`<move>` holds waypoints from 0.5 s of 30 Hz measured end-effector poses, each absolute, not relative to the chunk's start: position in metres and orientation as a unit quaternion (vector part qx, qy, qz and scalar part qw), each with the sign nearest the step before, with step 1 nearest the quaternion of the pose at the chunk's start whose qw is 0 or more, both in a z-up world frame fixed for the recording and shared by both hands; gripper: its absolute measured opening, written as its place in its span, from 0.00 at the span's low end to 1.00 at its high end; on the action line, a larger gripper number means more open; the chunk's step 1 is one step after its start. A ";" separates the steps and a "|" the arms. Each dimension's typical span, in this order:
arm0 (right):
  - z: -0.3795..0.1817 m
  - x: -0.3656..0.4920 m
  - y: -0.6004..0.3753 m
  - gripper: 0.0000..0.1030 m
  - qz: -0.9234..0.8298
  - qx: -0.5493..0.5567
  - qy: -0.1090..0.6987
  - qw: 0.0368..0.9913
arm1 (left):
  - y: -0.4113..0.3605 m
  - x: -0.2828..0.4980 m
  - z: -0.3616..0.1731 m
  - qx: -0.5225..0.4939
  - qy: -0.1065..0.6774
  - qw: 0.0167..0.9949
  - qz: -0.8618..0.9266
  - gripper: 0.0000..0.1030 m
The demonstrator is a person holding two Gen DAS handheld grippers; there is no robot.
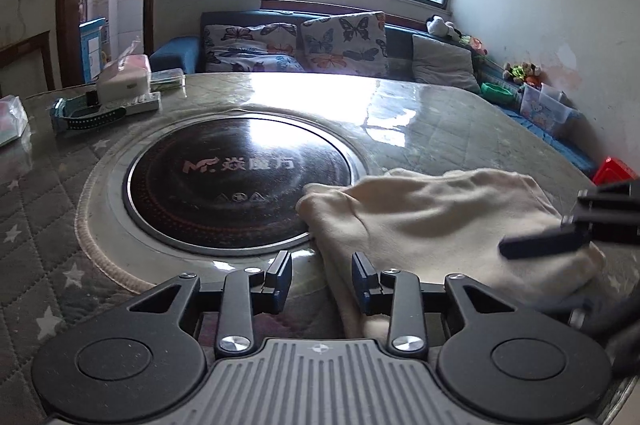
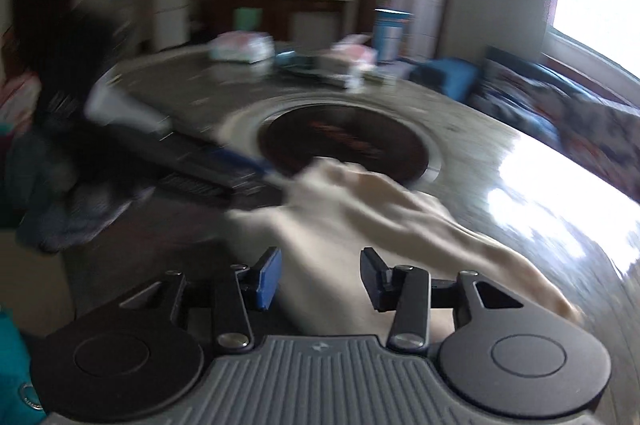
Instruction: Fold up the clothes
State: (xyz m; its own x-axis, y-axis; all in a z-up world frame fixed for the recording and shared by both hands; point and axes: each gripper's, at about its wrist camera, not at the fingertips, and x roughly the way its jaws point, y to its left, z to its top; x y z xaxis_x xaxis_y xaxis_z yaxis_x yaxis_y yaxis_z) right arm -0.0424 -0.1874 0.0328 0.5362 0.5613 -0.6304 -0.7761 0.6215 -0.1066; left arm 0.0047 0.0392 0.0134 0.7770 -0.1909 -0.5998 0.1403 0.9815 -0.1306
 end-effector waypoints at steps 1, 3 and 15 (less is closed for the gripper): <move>0.031 -0.045 -0.179 0.44 0.401 -0.205 0.276 0.849 | 0.043 0.006 0.016 -0.047 0.323 0.941 -0.085 0.37; 0.028 -0.050 -0.164 0.44 0.411 -0.233 0.264 0.841 | 0.052 0.007 0.020 -0.065 0.327 0.939 -0.079 0.40; 0.004 -0.056 -0.124 0.36 0.424 -0.276 0.264 0.821 | 0.065 0.012 0.023 -0.180 0.361 0.910 -0.098 0.46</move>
